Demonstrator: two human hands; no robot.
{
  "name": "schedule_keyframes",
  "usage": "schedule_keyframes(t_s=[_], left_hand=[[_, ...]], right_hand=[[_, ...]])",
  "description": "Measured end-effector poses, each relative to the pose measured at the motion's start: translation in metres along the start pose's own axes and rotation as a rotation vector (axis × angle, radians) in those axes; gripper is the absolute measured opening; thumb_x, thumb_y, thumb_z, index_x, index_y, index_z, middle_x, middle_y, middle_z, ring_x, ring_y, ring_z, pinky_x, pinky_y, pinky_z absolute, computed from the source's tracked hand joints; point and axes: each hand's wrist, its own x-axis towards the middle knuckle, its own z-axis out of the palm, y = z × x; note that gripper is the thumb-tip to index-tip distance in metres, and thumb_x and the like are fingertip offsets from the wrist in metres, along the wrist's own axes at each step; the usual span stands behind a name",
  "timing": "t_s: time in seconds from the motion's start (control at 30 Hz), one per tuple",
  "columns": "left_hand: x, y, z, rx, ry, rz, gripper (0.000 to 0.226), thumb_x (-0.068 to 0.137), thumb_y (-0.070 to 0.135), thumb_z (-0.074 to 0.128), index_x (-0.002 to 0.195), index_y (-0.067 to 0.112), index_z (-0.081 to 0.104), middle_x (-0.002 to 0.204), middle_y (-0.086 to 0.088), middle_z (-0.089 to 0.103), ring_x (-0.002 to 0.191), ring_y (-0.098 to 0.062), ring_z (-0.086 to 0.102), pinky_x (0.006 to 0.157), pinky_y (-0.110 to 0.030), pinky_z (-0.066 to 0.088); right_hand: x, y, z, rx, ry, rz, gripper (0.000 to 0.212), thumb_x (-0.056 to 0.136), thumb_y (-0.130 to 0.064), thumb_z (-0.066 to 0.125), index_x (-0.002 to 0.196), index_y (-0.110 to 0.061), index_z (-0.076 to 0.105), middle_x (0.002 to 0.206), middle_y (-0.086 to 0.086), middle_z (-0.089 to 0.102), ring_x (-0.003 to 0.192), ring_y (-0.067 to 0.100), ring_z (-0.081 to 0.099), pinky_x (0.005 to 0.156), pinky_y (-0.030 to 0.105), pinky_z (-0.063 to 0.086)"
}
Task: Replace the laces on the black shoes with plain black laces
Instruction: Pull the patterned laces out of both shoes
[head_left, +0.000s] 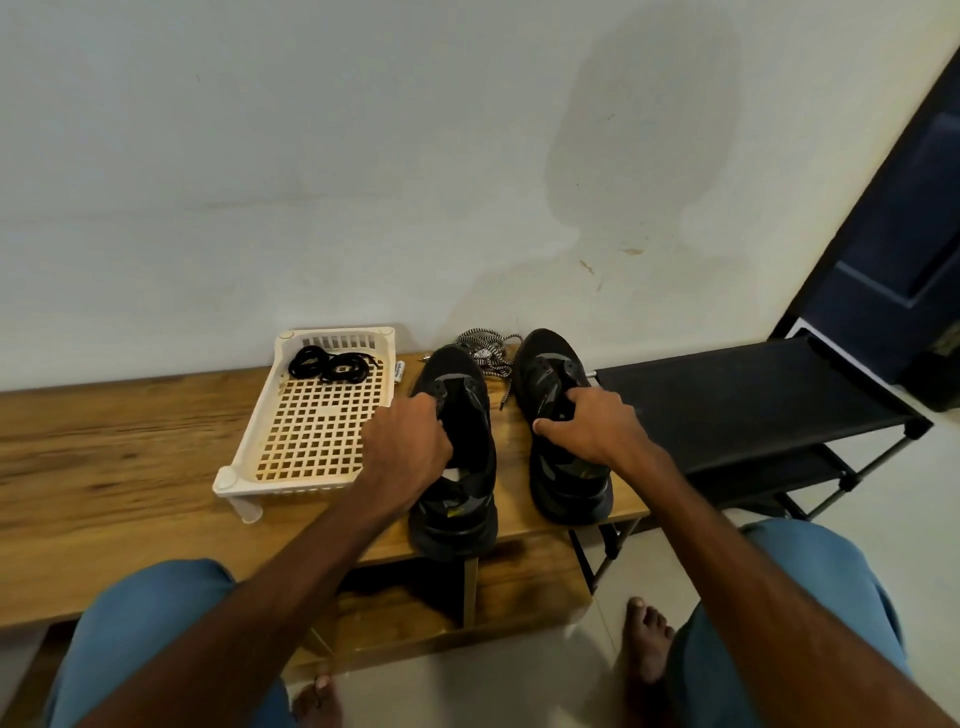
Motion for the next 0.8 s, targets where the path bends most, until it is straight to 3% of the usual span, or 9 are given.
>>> schedule_keyframes(t_s=[0.1, 0.17, 0.23, 0.3, 0.4, 0.5, 0.63, 0.8], left_hand=[[0.001, 0.002, 0.002, -0.044, 0.014, -0.003, 0.018, 0.096, 0.025, 0.059, 0.107, 0.015, 0.070, 0.096, -0.005, 0.070, 0.089, -0.028, 0.068, 0.068, -0.034, 0.050], [0.005, 0.004, 0.003, -0.098, 0.013, 0.001, 0.019, 0.097, 0.026, 0.060, 0.108, 0.015, 0.070, 0.096, -0.006, 0.070, 0.089, -0.027, 0.068, 0.074, -0.038, 0.056], [0.009, 0.005, 0.003, -0.118, 0.011, 0.015, 0.026, 0.099, 0.036, 0.058, 0.109, 0.015, 0.071, 0.097, -0.006, 0.070, 0.089, -0.027, 0.068, 0.078, -0.041, 0.057], [0.014, 0.004, 0.003, -0.115, -0.001, 0.026, 0.043, 0.101, 0.052, 0.049, 0.102, 0.015, 0.071, 0.092, -0.006, 0.069, 0.086, -0.027, 0.067, 0.078, -0.042, 0.057], [0.021, -0.002, 0.000, -0.165, -0.017, -0.012, 0.065, 0.100, 0.068, 0.034, 0.083, 0.014, 0.065, 0.073, -0.003, 0.063, 0.071, -0.024, 0.064, 0.071, -0.040, 0.056], [0.031, -0.015, -0.007, -0.215, 0.054, -0.027, 0.055, 0.103, 0.059, 0.039, 0.074, 0.019, 0.063, 0.062, 0.003, 0.055, 0.063, -0.021, 0.060, 0.064, -0.034, 0.050], [0.055, -0.043, -0.016, -0.164, 0.110, -0.081, 0.024, 0.096, 0.031, 0.061, 0.101, 0.013, 0.076, 0.092, -0.007, 0.074, 0.088, -0.029, 0.070, 0.079, -0.042, 0.059], [0.083, -0.080, -0.013, -0.058, 0.040, -0.210, 0.029, 0.090, 0.019, 0.071, 0.116, 0.008, 0.071, 0.115, -0.015, 0.071, 0.110, -0.033, 0.065, 0.097, -0.048, 0.054]], right_hand=[[-0.006, -0.001, 0.006, 0.004, -0.005, 0.004, 0.068, 0.090, -0.058, 0.065, 0.140, -0.015, 0.053, 0.130, 0.012, 0.062, 0.110, 0.027, 0.064, 0.090, 0.042, 0.059], [-0.007, -0.004, 0.006, 0.017, 0.000, 0.003, 0.066, 0.090, -0.057, 0.067, 0.139, -0.015, 0.054, 0.129, 0.012, 0.061, 0.110, 0.028, 0.064, 0.091, 0.044, 0.059], [-0.009, -0.008, 0.005, 0.044, 0.023, -0.006, 0.060, 0.089, -0.054, 0.069, 0.133, -0.014, 0.057, 0.127, 0.012, 0.061, 0.106, 0.027, 0.063, 0.089, 0.042, 0.059], [-0.009, -0.014, 0.006, 0.026, 0.087, -0.021, 0.053, 0.089, -0.052, 0.071, 0.120, -0.011, 0.062, 0.133, 0.016, 0.055, 0.114, 0.031, 0.059, 0.094, 0.046, 0.057], [-0.013, -0.031, 0.006, -0.029, 0.219, -0.024, 0.038, 0.091, -0.048, 0.071, 0.091, -0.011, 0.061, 0.155, 0.024, 0.034, 0.142, 0.040, 0.039, 0.111, 0.053, 0.043], [-0.011, -0.049, 0.004, -0.038, 0.339, -0.094, 0.032, 0.094, -0.040, 0.069, 0.104, -0.010, 0.067, 0.163, 0.023, 0.021, 0.151, 0.038, 0.024, 0.119, 0.053, 0.034], [-0.003, -0.072, 0.011, 0.055, 0.340, -0.195, 0.023, 0.093, -0.030, 0.069, 0.105, -0.011, 0.073, 0.159, 0.020, 0.031, 0.149, 0.034, 0.029, 0.115, 0.052, 0.040], [0.011, -0.093, 0.020, 0.118, 0.335, -0.252, 0.016, 0.092, -0.025, 0.069, 0.105, -0.017, 0.073, 0.158, 0.015, 0.040, 0.154, 0.028, 0.021, 0.116, 0.051, 0.040]])
